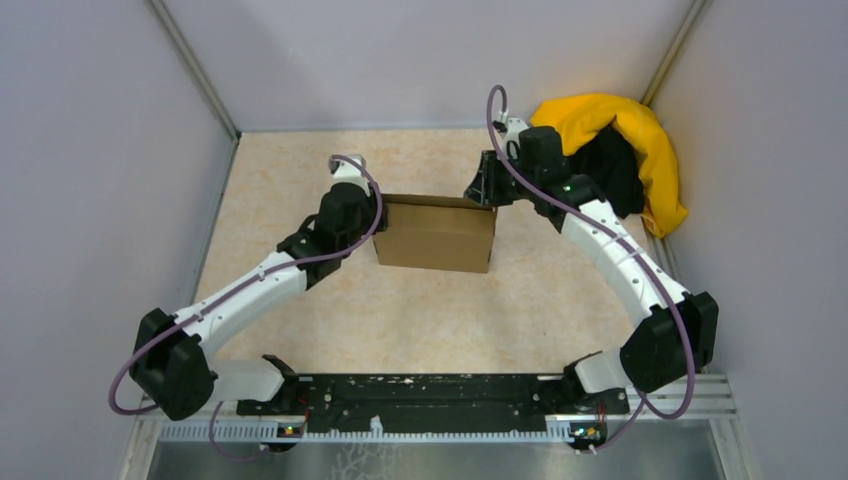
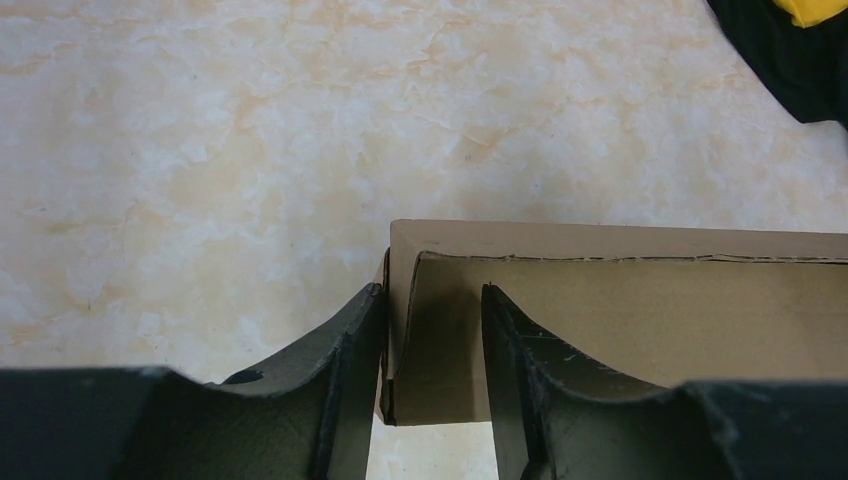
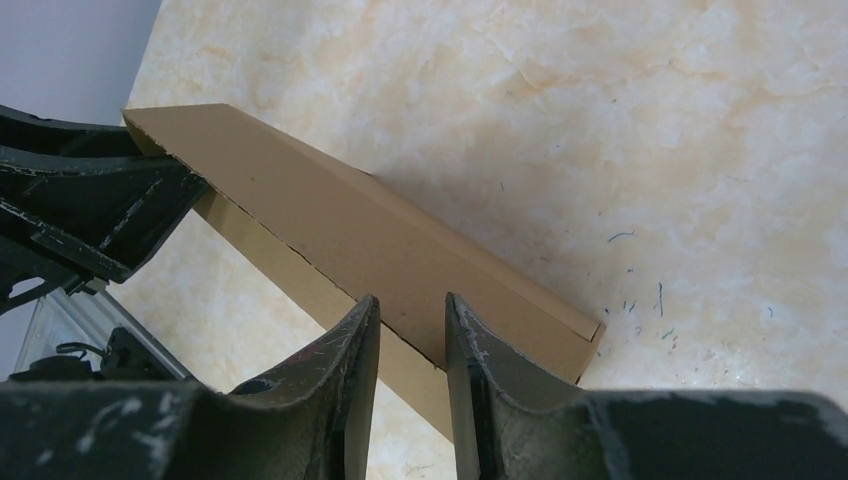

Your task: Fold the paper box

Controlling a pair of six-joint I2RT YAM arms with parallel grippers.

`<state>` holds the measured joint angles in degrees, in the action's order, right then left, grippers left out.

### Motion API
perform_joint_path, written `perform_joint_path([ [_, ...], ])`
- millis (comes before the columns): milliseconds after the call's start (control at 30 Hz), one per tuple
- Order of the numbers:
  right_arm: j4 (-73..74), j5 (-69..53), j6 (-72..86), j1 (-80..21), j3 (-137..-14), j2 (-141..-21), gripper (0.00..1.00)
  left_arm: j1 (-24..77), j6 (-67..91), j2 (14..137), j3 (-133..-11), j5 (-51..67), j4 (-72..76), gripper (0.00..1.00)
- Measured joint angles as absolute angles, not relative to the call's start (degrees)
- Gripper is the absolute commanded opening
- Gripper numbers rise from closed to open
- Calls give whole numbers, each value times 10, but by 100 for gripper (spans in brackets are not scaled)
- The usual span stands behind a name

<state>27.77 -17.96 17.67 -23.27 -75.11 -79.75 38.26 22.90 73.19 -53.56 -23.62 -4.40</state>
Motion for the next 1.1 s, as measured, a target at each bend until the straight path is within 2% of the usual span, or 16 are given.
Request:
perform_joint_path([
  [167, 276, -180, 174, -235, -751, -797, 29, 383, 229, 729, -538, -234, -53, 50],
  [233, 276, -180, 171, -235, -751, -797, 29, 383, 228, 726, -538, -234, -58, 60],
  [400, 275, -181, 170, -235, -750, -797, 29, 383, 222, 716, -536, -239, -70, 67],
  [867, 275, -183, 165, -235, -750, -798, 29, 383, 202, 668, -510, -279, -93, 63],
  [933, 275, -184, 164, -235, -750, -798, 29, 383, 201, 647, -508, -278, -99, 56],
  [1033, 275, -186, 161, -235, -750, -799, 29, 383, 204, 616, -508, -274, -107, 18],
  [1100, 275, -186, 160, -235, -750, -799, 29, 383, 203, 596, -508, -261, -112, 10],
])
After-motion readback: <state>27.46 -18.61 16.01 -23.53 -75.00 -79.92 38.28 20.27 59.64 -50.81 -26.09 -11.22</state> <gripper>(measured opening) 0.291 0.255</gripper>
